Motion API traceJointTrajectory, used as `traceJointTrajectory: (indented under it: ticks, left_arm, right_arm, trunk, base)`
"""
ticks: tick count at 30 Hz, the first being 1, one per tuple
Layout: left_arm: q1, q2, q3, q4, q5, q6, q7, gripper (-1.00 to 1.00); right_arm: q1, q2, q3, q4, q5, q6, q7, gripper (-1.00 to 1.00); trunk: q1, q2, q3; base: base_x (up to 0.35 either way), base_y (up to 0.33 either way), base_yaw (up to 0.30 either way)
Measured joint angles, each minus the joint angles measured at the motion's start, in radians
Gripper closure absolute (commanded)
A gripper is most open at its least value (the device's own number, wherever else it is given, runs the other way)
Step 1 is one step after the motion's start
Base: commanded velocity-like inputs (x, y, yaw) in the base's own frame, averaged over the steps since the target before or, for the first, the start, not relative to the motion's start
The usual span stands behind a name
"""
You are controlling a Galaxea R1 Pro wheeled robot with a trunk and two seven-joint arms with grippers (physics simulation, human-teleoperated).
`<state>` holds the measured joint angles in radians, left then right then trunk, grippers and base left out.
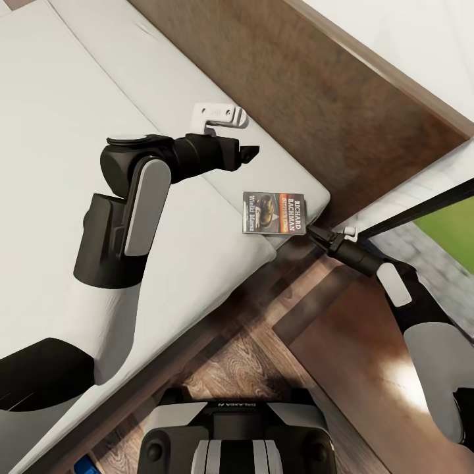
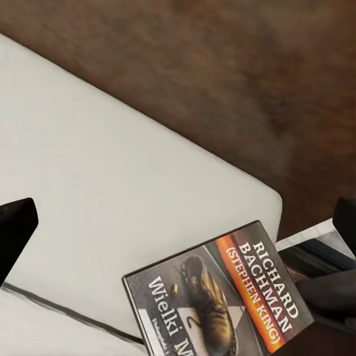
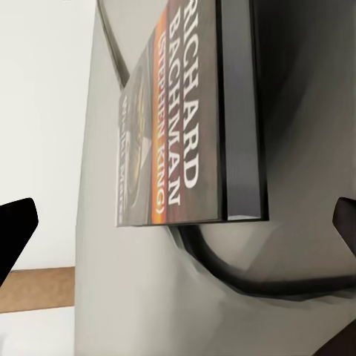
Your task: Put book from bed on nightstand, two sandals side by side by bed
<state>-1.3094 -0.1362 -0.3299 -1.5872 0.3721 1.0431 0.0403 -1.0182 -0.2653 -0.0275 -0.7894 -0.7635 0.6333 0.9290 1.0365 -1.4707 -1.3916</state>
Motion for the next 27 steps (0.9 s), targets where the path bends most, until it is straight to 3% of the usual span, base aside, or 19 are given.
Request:
traceJointTrajectory:
  ticks: [27]
  left_arm:
    - [0.018,0.003,0.002,-0.001,0.000,0.000,0.000,-1.00]
  right_arm:
    - [0.000,-0.002,-0.006,-0.001,-0.004,-0.033,0.009,-1.00]
  trunk:
    - [0.000,0.000,0.000]
  base:
    - [0.000,0.000,0.030]
